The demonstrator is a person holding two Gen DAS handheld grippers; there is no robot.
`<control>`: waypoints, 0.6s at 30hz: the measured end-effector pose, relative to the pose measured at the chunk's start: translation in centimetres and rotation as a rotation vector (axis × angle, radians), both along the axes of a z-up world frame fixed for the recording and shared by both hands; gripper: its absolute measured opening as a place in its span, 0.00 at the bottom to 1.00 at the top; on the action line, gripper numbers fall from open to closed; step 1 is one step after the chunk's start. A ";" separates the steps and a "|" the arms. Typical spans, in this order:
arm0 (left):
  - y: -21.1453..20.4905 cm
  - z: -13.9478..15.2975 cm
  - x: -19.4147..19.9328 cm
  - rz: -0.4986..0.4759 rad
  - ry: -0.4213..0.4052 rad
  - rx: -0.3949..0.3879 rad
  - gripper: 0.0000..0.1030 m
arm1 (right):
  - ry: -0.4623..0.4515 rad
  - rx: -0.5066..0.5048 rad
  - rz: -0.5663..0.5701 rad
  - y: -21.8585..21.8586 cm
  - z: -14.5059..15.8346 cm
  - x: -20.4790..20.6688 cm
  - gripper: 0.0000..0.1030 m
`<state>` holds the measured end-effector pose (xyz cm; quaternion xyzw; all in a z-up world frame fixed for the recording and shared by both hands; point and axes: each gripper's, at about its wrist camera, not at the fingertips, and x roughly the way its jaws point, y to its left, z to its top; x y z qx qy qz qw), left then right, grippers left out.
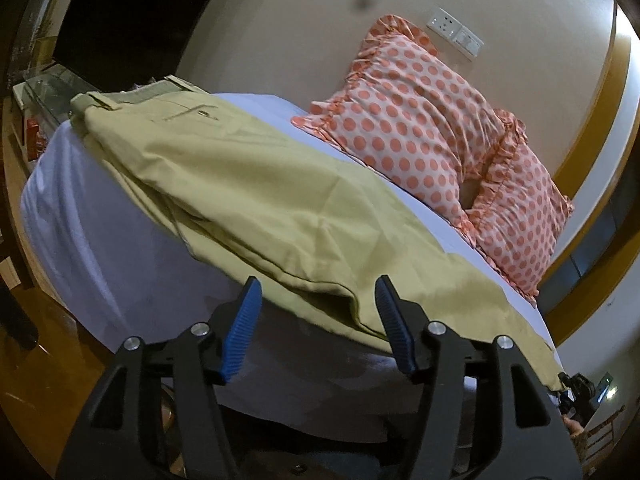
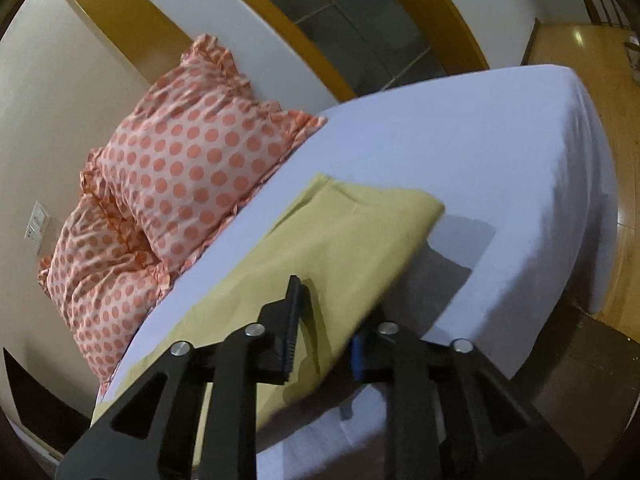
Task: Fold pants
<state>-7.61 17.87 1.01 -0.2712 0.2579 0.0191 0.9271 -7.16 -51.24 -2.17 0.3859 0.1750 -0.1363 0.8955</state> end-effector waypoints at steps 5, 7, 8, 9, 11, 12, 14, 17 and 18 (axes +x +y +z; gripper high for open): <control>0.9 0.1 0.0 0.031 -0.005 -0.002 0.61 | -0.089 -0.094 0.108 1.6 2.2 0.8 0.04; 1.0 0.0 0.0 0.040 -0.005 0.001 0.63 | -0.119 -0.102 0.164 3.1 3.4 1.9 0.04; 1.1 -0.1 -0.1 0.043 -0.005 0.003 0.63 | -0.141 -0.114 0.202 4.3 4.2 2.6 0.04; 1.2 -0.1 -0.1 0.047 -0.003 0.008 0.64 | -0.174 -0.133 0.264 6.2 5.4 3.6 0.04; 1.3 -0.2 -0.2 0.052 -0.002 0.013 0.65 | -0.227 -0.156 0.388 10.1 7.3 5.3 0.04; 1.3 -0.2 -0.3 0.054 -0.004 0.014 0.66 | -0.255 -0.164 0.477 13.0 8.2 6.4 0.04; 1.4 -0.1 -0.5 0.055 -0.011 0.021 0.68 | -0.294 -0.165 0.646 18.3 9.3 8.1 0.04; 1.2 -0.1 -0.8 0.047 -0.014 0.044 0.71 | -0.246 -0.165 0.965 29.0 8.6 10.3 0.04; 1.1 -0.1 -0.9 0.041 -0.012 0.056 0.72 | -0.187 -0.198 1.050 32.0 7.8 10.7 0.05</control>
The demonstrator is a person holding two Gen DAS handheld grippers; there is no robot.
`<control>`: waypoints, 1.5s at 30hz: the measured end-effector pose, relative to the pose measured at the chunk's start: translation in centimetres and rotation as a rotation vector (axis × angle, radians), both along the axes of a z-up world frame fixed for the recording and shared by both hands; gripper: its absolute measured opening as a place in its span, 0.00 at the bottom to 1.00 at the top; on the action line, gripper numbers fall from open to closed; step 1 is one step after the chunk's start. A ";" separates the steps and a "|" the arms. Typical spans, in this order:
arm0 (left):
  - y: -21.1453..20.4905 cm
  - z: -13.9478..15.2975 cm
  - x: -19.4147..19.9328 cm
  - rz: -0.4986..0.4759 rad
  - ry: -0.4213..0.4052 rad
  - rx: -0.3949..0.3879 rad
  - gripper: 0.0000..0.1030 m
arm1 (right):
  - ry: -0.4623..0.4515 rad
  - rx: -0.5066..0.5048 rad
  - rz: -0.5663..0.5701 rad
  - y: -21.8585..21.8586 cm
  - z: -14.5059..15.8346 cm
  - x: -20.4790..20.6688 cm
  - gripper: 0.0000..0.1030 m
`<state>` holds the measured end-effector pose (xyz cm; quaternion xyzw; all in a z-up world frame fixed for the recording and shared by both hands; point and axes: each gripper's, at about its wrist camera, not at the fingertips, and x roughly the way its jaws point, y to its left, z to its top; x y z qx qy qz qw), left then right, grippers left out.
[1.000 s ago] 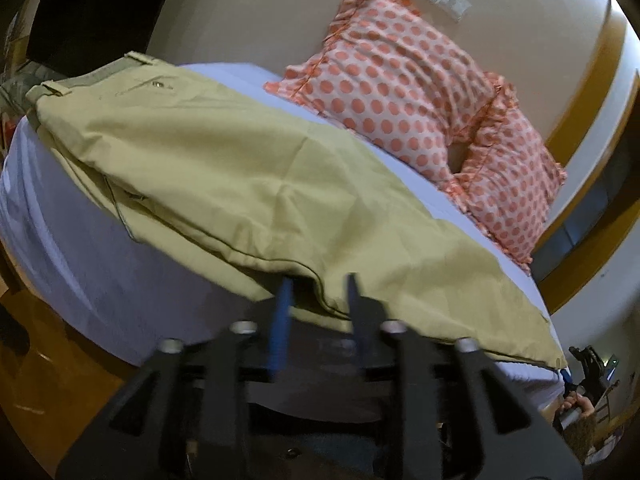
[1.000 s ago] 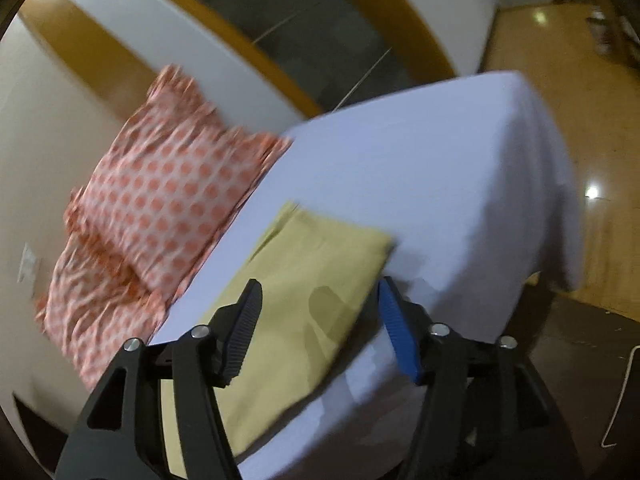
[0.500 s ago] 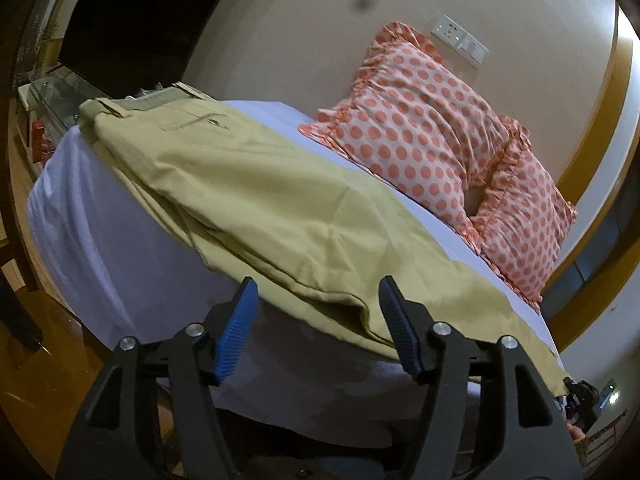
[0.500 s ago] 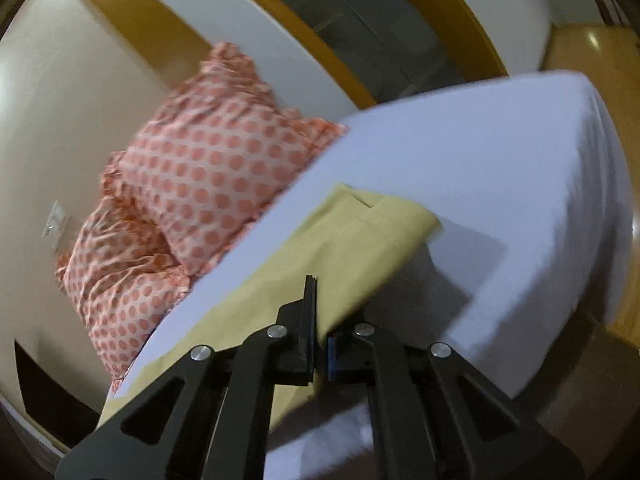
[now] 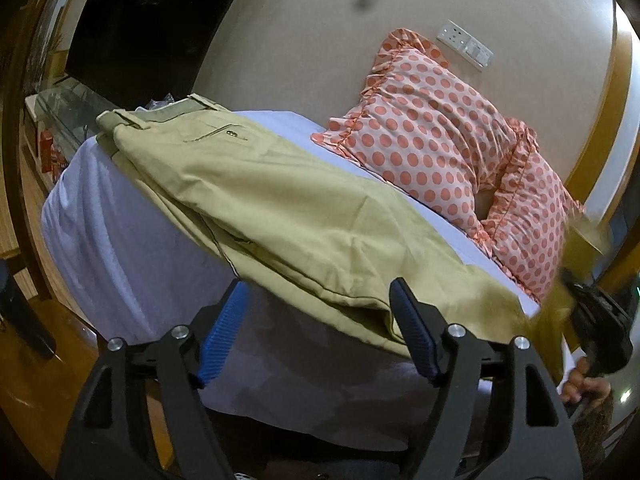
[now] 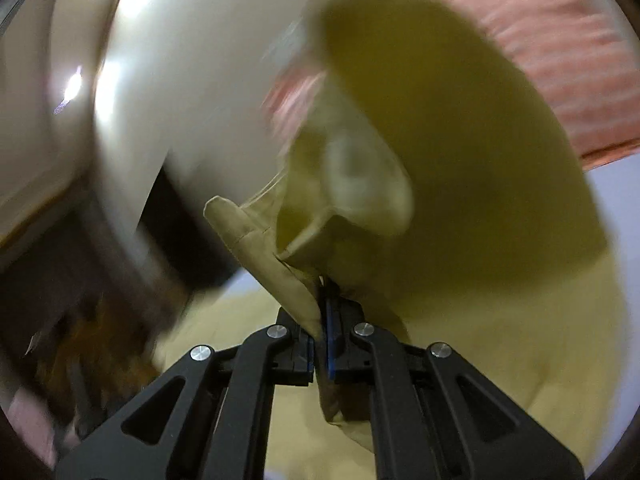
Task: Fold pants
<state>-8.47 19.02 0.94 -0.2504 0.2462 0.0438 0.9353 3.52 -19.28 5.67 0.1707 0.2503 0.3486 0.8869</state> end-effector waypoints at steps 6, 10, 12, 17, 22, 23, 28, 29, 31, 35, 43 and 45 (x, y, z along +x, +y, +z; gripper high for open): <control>-0.3 0.0 0.0 -0.040 0.014 0.068 0.77 | 0.123 -0.207 0.154 7.1 -3.5 -0.6 0.67; 0.2 -0.6 1.0 -0.061 0.040 0.056 0.78 | 0.099 -0.111 0.060 3.6 -2.4 -0.6 0.80; 0.7 -1.1 1.5 -0.069 0.052 0.015 0.78 | 0.105 -0.093 0.022 2.7 -2.0 -0.4 0.82; 1.3 -1.6 2.2 -0.073 0.054 -0.060 0.78 | 0.135 -0.068 0.003 2.0 -2.5 0.2 0.82; 1.8 -1.0 3.0 -0.076 0.035 -0.092 0.79 | 0.145 -0.066 0.011 2.3 -2.7 0.1 0.82; 2.1 -0.8 3.2 -0.071 0.027 -0.106 0.81 | 0.145 -0.066 0.011 2.4 -2.8 0.1 0.82; 5.9 0.0 4.4 0.014 -0.023 -0.209 0.81 | 0.155 -0.050 -0.005 2.0 -3.1 0.3 0.83; 7.1 0.0 4.8 0.047 -0.021 -0.245 0.80 | 0.160 -0.047 -0.008 2.0 -3.2 0.3 0.83; 9.7 -0.3 5.6 0.099 -0.028 -0.314 0.76 | 0.166 -0.043 -0.011 1.9 -3.5 0.4 0.83; 13.2 -0.5 7.0 0.148 -0.015 -0.375 0.59 | 0.174 -0.031 -0.014 1.4 -3.8 0.5 0.83; 12.7 2.3 8.7 0.241 0.125 -0.208 0.10 | 0.149 0.031 -0.047 -1.5 -3.9 0.0 0.84; 9.8 5.0 10.0 0.220 0.127 -0.036 0.09 | 0.142 0.047 -0.070 -2.7 -3.9 -0.1 0.84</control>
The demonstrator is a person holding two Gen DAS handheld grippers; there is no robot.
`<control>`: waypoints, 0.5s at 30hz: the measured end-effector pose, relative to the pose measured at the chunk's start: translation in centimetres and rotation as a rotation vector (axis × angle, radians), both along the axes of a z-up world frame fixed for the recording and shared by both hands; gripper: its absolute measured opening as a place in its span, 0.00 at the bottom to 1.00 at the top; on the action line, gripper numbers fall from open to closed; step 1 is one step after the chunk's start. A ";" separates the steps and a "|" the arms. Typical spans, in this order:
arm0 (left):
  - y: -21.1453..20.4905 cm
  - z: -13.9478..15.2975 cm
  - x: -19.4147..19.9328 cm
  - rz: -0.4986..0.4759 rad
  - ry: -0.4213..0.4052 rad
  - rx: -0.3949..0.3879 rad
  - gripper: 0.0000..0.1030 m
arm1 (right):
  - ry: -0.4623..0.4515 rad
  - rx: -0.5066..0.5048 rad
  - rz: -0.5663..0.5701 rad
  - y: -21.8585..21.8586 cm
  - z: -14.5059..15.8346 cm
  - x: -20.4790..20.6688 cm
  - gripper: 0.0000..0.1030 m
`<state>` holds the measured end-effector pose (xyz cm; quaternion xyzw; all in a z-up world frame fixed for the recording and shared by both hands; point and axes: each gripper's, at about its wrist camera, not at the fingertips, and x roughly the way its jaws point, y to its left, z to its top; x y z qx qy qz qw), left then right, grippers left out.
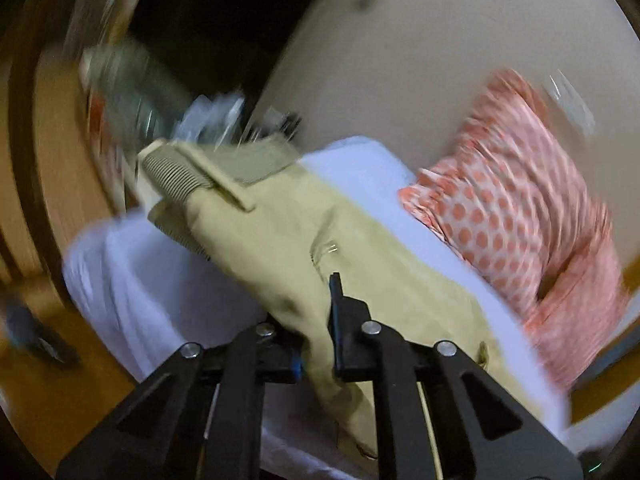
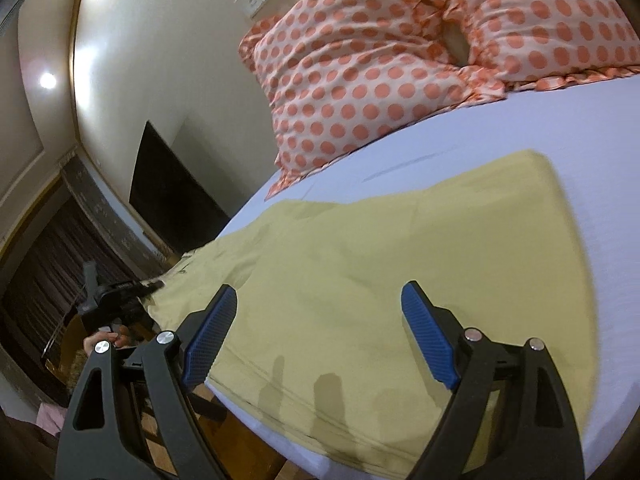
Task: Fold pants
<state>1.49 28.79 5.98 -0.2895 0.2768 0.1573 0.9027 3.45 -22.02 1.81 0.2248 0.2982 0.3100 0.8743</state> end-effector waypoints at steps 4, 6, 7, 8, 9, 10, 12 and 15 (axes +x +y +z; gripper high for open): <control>-10.7 7.2 2.9 -0.221 -0.091 0.320 0.08 | -0.020 0.037 -0.097 -3.4 0.3 -0.6 0.84; -17.5 8.9 3.4 -0.390 -0.146 0.463 0.08 | -0.027 0.049 -0.165 -5.5 0.6 -0.9 0.85; -21.9 9.0 3.4 -0.499 -0.165 0.543 0.08 | -0.037 0.058 -0.211 -6.9 0.8 -1.3 0.85; -25.8 8.5 3.2 -0.616 -0.181 0.595 0.08 | -0.040 0.061 -0.236 -7.7 0.8 -1.5 0.85; -28.3 7.8 2.8 -0.700 -0.185 0.617 0.08 | -0.044 0.064 -0.274 -8.8 0.9 -1.8 0.85; -31.6 6.3 2.2 -0.824 -0.174 0.634 0.08 | -0.046 0.065 -0.302 -9.7 0.9 -2.0 0.85; -36.0 2.8 0.8 -1.008 -0.127 0.663 0.08 | -0.046 0.070 -0.352 -11.4 0.8 -2.4 0.85; -40.7 -3.4 -1.1 -1.219 -0.011 0.755 0.09 | -0.020 0.080 -0.384 -13.1 0.4 -2.0 0.85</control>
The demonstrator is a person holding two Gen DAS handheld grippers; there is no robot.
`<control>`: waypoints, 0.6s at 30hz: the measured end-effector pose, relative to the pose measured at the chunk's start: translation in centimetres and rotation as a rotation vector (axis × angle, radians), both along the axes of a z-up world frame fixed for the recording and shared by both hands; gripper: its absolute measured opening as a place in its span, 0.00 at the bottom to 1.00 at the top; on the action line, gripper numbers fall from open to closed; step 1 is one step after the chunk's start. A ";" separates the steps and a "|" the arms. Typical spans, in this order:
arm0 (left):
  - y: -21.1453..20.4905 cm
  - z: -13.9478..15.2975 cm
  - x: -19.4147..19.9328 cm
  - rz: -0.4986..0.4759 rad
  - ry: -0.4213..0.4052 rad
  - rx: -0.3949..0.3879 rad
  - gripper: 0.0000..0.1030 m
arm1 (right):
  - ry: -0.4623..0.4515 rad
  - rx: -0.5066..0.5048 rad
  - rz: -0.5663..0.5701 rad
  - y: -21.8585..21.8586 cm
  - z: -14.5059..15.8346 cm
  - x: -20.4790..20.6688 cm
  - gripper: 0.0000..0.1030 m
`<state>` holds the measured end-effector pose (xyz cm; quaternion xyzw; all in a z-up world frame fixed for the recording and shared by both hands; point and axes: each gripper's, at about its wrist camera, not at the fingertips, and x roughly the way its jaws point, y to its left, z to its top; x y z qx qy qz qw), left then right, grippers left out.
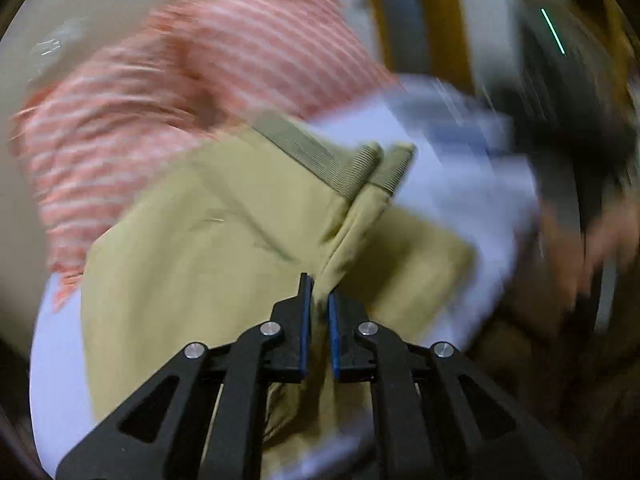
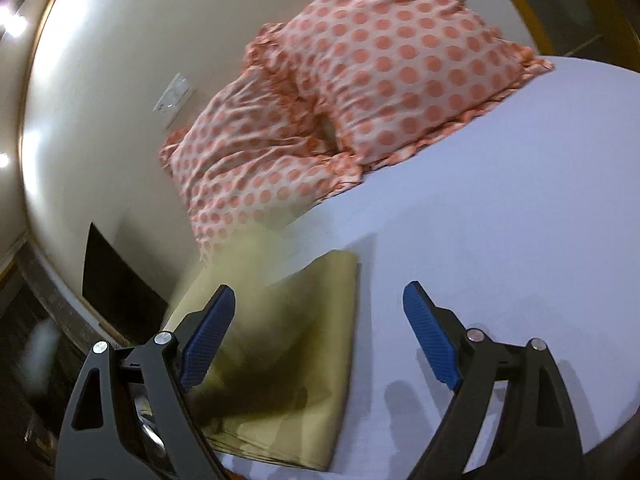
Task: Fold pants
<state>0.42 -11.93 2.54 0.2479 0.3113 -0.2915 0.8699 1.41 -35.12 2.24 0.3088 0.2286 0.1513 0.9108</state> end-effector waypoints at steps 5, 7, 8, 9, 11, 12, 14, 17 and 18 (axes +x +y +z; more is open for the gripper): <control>0.0 0.0 -3.1 -0.049 -0.072 -0.007 0.17 | 0.061 0.054 0.082 -0.2 -0.5 1.8 0.85; 1.9 2.0 -5.1 -0.110 -0.084 -0.101 0.40 | 0.112 0.032 0.131 0.8 -0.8 3.3 0.84; 2.6 3.0 -5.9 -0.128 -0.089 -0.141 0.51 | 0.138 0.012 0.149 1.2 -0.9 3.9 0.84; 3.8 4.0 -6.5 -0.132 -0.090 -0.191 0.60 | 0.160 -0.010 0.171 1.7 -1.1 4.7 0.78; 5.9 5.6 -6.2 -0.058 -0.084 -0.262 0.65 | 0.203 -0.059 0.198 2.7 -1.2 6.1 0.72; 7.3 6.2 -5.2 0.013 -0.074 -0.292 0.66 | 0.216 -0.077 0.207 3.2 -1.4 6.3 0.68; 11.4 6.5 -1.6 0.213 -0.029 -0.359 0.69 | 0.247 -0.107 0.230 4.0 -1.8 7.3 0.61; 16.9 5.0 4.1 0.443 0.132 -0.431 0.70 | 0.241 -0.142 0.265 4.8 -1.6 7.8 0.56; 18.0 4.2 5.4 0.481 0.188 -0.439 0.70 | 0.245 -0.138 0.263 4.6 -1.5 7.9 0.54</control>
